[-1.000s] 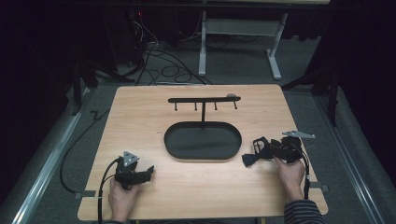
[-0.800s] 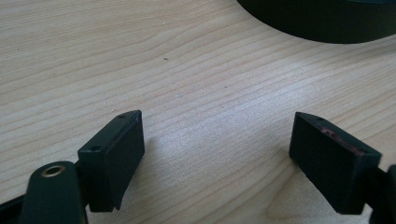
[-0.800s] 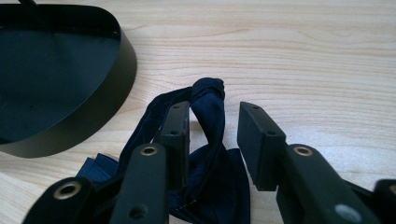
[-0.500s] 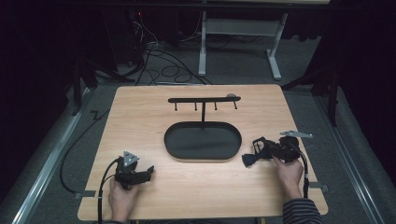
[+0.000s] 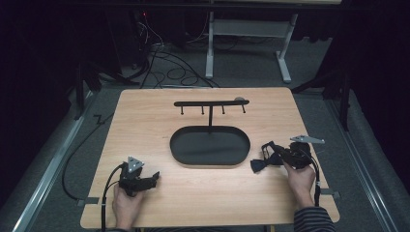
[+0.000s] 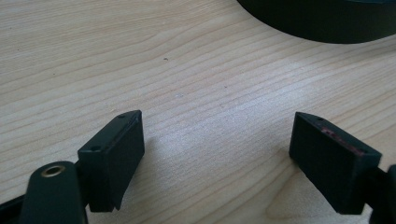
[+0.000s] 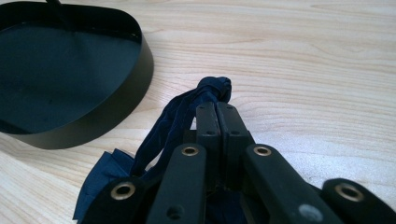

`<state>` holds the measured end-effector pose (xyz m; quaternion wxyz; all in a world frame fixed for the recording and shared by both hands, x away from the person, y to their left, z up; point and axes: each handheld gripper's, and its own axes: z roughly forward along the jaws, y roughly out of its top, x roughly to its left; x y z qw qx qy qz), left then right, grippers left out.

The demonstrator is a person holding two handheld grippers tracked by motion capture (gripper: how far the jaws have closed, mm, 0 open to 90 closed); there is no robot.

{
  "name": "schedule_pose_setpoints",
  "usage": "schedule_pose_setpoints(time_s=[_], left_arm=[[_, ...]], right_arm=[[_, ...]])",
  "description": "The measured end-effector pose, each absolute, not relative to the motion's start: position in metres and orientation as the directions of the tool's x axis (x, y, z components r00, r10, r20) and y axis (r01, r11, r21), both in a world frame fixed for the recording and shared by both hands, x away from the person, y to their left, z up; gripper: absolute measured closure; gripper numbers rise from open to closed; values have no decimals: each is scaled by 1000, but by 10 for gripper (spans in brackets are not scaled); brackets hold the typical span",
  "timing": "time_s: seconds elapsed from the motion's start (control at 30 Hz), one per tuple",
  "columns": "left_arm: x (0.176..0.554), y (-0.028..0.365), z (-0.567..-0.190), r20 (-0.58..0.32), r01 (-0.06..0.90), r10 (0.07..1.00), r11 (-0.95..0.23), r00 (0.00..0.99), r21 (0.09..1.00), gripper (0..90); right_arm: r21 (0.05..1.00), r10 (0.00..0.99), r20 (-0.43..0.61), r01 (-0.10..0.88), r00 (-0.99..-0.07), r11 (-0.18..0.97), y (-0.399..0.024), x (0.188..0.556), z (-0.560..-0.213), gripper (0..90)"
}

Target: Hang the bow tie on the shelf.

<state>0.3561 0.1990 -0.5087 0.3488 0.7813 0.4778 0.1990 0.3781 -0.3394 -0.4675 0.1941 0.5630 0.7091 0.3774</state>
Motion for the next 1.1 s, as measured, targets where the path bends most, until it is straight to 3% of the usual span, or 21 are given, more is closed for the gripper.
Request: schedule_pose_setpoints(time_s=[1.1], left_arm=[[356,199,-509,-23,608,885,-300,464,735,185]], right_arm=[[832,927,91,539,-363,129,-332,360,-429,900]])
